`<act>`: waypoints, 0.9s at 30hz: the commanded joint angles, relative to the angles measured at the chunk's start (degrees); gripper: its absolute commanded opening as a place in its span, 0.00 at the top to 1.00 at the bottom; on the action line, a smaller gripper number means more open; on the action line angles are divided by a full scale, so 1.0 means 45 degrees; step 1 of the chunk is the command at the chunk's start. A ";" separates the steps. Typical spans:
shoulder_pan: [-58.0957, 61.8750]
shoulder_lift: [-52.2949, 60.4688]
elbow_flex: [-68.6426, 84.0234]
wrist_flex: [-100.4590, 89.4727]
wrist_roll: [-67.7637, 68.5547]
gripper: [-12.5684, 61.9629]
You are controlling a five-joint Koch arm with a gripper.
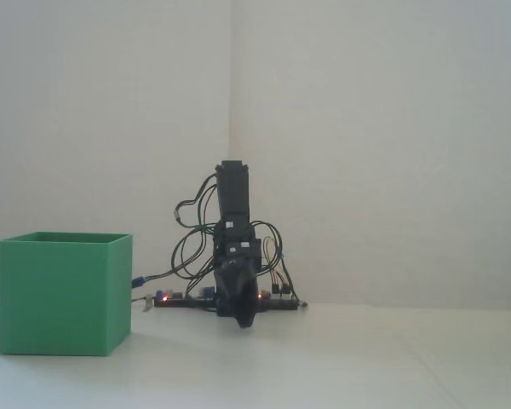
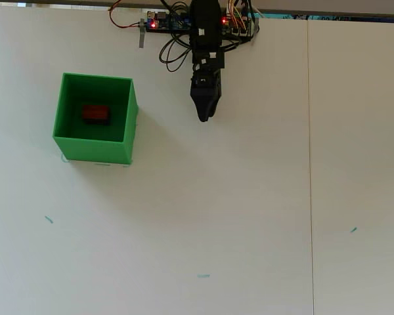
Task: Grasp a red block and put it in the green bin.
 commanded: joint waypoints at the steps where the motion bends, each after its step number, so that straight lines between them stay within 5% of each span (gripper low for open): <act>1: -0.0156 0.1309 0.0703 -0.0938 -0.0059 0.36; 27: 0.0684 0.1074 0.0977 0.0742 0.0215 0.36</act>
